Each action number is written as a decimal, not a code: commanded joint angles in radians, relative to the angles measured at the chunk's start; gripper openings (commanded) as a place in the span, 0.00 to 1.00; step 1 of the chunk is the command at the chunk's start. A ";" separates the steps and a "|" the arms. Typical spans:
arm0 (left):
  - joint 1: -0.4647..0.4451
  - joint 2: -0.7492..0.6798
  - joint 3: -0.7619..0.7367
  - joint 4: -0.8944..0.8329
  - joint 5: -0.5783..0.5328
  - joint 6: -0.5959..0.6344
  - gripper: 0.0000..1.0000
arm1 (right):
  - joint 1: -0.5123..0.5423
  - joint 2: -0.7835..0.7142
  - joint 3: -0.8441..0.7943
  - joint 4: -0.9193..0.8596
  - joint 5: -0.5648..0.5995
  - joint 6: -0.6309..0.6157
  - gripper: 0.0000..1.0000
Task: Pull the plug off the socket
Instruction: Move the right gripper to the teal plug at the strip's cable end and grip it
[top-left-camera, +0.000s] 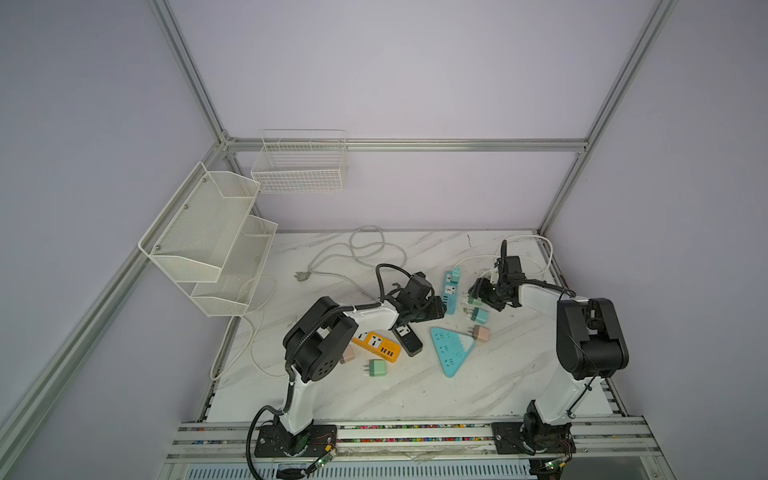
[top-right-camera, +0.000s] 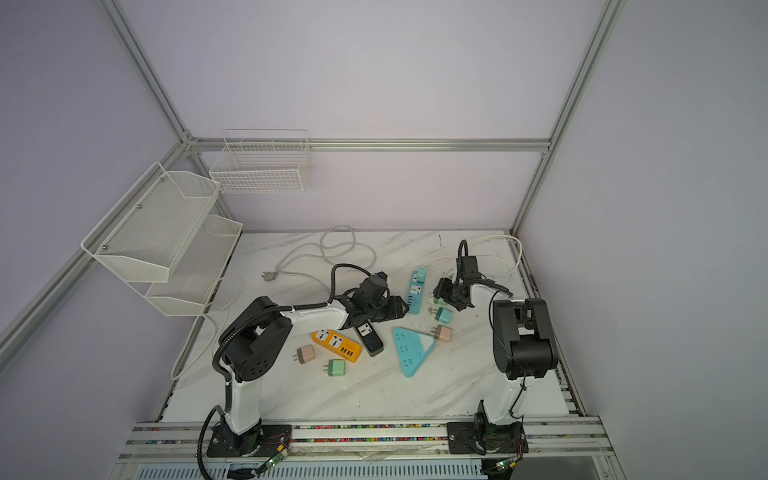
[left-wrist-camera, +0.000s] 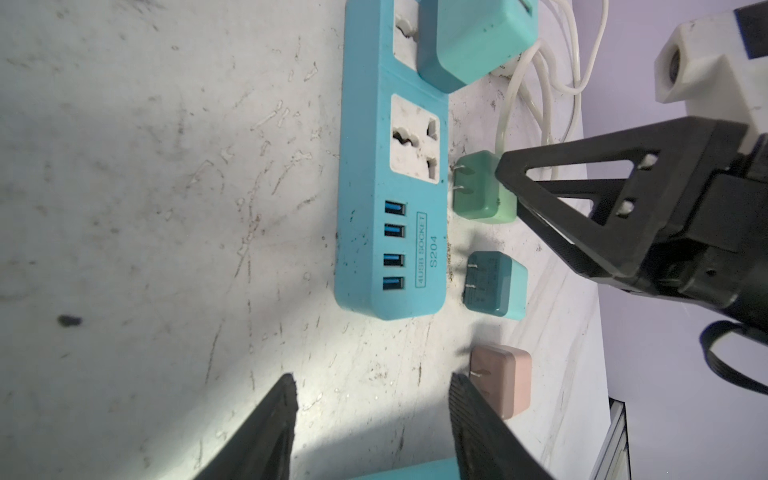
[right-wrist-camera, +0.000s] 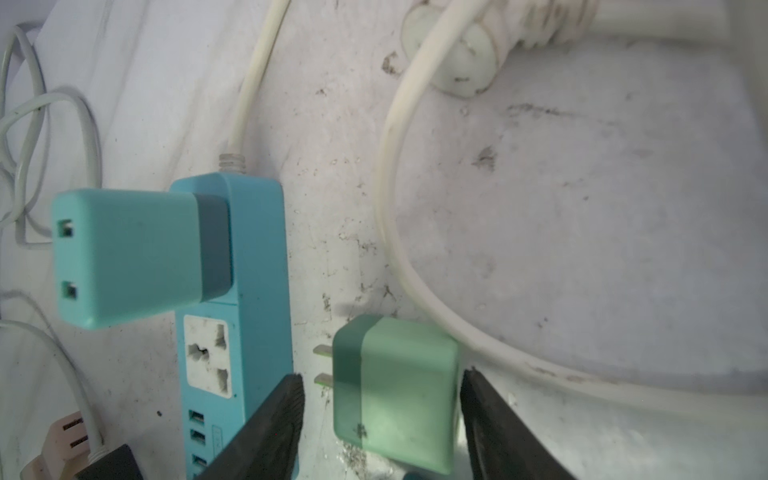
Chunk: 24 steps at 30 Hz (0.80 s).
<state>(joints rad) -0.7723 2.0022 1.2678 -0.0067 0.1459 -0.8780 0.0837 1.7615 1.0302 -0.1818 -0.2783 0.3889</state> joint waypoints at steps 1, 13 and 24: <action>0.013 0.021 0.086 -0.004 0.012 0.025 0.60 | 0.001 -0.061 0.031 -0.090 0.072 -0.031 0.65; 0.017 0.075 0.138 0.042 0.045 0.016 0.61 | 0.158 -0.018 0.245 -0.201 0.234 -0.062 0.67; 0.021 0.137 0.174 0.110 0.060 -0.020 0.61 | 0.250 0.117 0.412 -0.222 0.335 -0.060 0.67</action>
<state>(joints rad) -0.7586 2.1277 1.3579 0.0540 0.1852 -0.8810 0.3222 1.8442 1.4082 -0.3614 0.0105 0.3374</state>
